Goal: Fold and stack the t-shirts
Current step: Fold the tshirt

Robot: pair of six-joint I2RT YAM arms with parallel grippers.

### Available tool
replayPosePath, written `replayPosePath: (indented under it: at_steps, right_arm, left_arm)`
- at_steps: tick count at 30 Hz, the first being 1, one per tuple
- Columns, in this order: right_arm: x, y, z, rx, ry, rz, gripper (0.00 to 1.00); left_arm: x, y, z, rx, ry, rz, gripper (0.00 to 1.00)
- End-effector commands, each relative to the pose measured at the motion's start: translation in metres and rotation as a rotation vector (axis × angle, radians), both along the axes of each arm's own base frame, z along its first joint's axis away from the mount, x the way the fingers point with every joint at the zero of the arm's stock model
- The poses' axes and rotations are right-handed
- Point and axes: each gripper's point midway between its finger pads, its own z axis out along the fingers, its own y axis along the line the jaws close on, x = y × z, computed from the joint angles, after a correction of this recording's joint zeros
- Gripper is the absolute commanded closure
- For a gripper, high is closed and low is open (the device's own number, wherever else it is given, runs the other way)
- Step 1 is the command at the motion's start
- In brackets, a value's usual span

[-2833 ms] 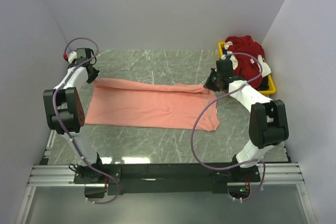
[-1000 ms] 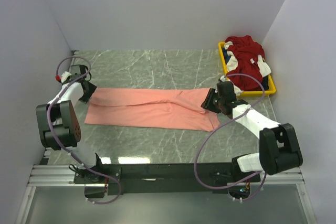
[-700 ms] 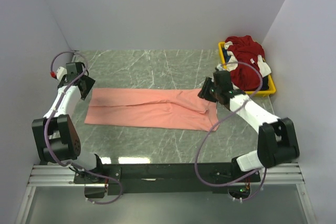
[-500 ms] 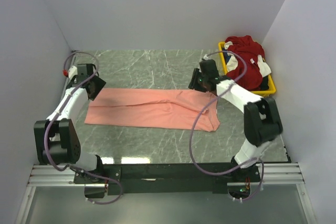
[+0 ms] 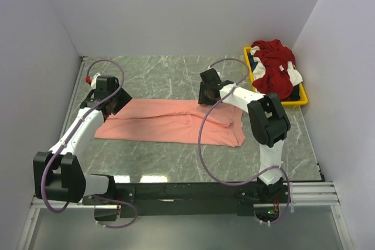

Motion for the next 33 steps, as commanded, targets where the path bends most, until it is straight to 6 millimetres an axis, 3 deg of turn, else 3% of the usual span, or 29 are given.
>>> replayPosePath:
  at_steps: [1, 6, 15, 24, 33]
  right_arm:
    - [0.012, 0.005, 0.02, -0.036, -0.071, -0.042, 0.54]
    - [0.017, 0.005, 0.021, -0.06, -0.091, -0.074, 0.54]
    - [0.017, 0.012, 0.011, -0.12, -0.069, -0.065, 0.68]
    - [0.016, 0.009, 0.013, -0.167, -0.07, -0.054, 0.69]
    - [0.0, 0.018, 0.028, -0.149, -0.096, -0.028, 0.99]
  left_arm:
    - [-0.003, -0.01, 0.013, 0.001, -0.054, -0.056, 0.41]
    - [-0.007, -0.012, 0.016, -0.001, -0.066, -0.074, 0.41]
    - [-0.014, -0.015, 0.007, -0.017, -0.044, -0.084, 0.41]
    - [-0.019, -0.016, 0.008, -0.03, -0.059, -0.079, 0.41]
    - [-0.023, -0.014, 0.009, -0.027, -0.065, -0.07, 0.42]
